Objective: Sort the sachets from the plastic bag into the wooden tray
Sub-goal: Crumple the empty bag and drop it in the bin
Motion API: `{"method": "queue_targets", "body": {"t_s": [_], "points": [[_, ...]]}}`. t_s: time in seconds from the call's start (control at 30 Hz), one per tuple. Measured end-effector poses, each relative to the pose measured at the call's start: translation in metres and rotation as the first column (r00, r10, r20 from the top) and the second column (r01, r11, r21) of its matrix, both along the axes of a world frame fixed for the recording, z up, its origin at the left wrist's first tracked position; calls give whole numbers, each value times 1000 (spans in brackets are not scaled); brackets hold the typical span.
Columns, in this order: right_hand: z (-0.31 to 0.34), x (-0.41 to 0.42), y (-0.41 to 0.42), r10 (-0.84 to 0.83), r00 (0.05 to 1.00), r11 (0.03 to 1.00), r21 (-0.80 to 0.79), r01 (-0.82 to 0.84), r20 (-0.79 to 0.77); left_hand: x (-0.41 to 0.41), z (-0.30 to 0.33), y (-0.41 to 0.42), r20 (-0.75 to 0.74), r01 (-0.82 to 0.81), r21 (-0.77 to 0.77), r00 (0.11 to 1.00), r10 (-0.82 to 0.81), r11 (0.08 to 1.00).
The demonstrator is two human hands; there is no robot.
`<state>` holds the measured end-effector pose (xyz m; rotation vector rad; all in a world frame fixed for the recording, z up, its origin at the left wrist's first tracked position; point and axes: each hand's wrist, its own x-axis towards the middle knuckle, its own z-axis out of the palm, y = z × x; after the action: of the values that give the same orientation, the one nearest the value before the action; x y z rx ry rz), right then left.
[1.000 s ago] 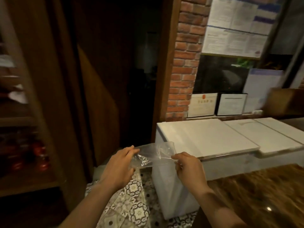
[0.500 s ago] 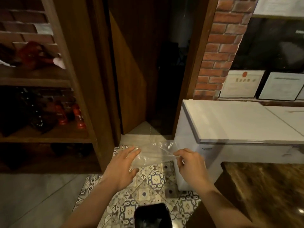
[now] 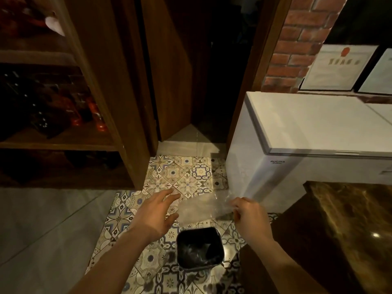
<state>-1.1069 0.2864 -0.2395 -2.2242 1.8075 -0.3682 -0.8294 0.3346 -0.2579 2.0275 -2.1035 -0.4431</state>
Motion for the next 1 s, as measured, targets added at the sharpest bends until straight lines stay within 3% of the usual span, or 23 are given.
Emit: {"method": "queue_targets", "body": {"t_s": [0.2,0.5,0.73,1.0], "points": [[-48,5,4,-43,993,984,168,61,-108,6,-44,5,-40,-30,64,999,32,997],[-128,15,1,-131,990,938,329,109,44,-25,-146,4,-41,50,317,998,-39,947],[-187,9,0,-164,979,904,416,100,122,-19,-209,3,-105,34,266,994,-6,963],[-247,5,-2,-174,979,883,457,108,105,-24,-262,-5,-86,60,259,996,-38,964]]}}
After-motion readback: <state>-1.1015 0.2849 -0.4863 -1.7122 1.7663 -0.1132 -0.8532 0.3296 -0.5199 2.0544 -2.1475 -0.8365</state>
